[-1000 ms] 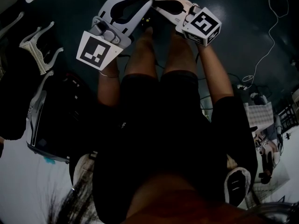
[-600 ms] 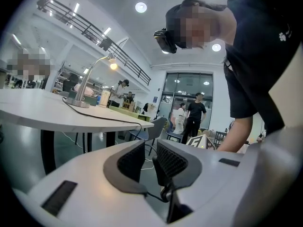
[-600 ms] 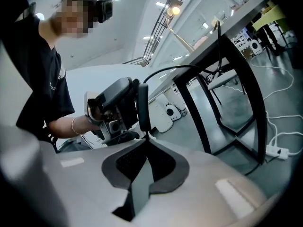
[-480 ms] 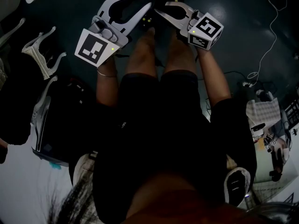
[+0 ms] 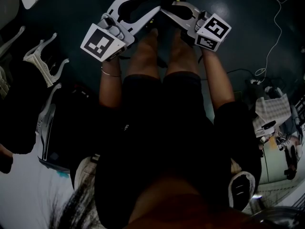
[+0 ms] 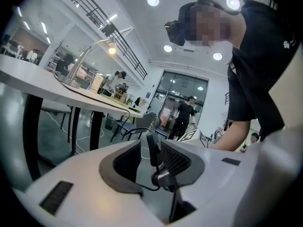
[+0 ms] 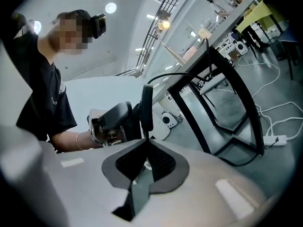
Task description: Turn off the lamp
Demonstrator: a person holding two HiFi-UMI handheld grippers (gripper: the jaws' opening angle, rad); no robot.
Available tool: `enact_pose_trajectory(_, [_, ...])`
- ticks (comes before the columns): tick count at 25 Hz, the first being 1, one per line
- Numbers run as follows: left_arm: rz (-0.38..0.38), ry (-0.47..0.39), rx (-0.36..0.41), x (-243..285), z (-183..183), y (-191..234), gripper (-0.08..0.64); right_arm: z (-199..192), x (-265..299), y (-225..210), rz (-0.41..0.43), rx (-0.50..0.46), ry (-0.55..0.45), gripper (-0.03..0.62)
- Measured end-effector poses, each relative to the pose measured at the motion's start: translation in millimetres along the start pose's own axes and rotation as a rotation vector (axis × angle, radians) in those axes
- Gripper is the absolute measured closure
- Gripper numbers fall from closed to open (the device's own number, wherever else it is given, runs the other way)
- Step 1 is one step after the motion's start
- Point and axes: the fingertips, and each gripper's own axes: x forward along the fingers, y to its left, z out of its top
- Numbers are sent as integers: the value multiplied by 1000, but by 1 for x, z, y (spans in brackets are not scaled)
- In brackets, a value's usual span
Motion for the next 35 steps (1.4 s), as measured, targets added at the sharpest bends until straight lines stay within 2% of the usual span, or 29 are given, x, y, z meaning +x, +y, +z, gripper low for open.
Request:
enact_pose_trajectory(3, [-14, -15, -40, 4, 3, 0, 442, 3, 2, 2, -5, 1, -20, 581])
enact_pose_trajectory(6, [-4, -41, -50, 6, 10, 1, 440, 6, 3, 6, -3, -1, -36, 581])
enact_pose_trajectory(8, [-28, -51, -54, 8, 12, -2, 440, 8, 4, 8, -1, -2, -43, 581])
enact_pose_trajectory(13, [-86, -12, -72, 14, 5, -7, 433, 13, 4, 11, 10, -17, -50, 581])
enact_pose_trajectory(19, [-85, -46, -119, 23, 12, -6, 433, 13, 4, 10, 7, -38, -34, 581])
enact_pose_trajectory(24, [-91, -4, -120, 26, 6, -8, 433, 16, 2, 11, 7, -17, -51, 581])
enact_pose_trajectory(35, [-75, -36, -198, 44, 6, -18, 434, 21, -25, 9, 46, -31, -16, 581])
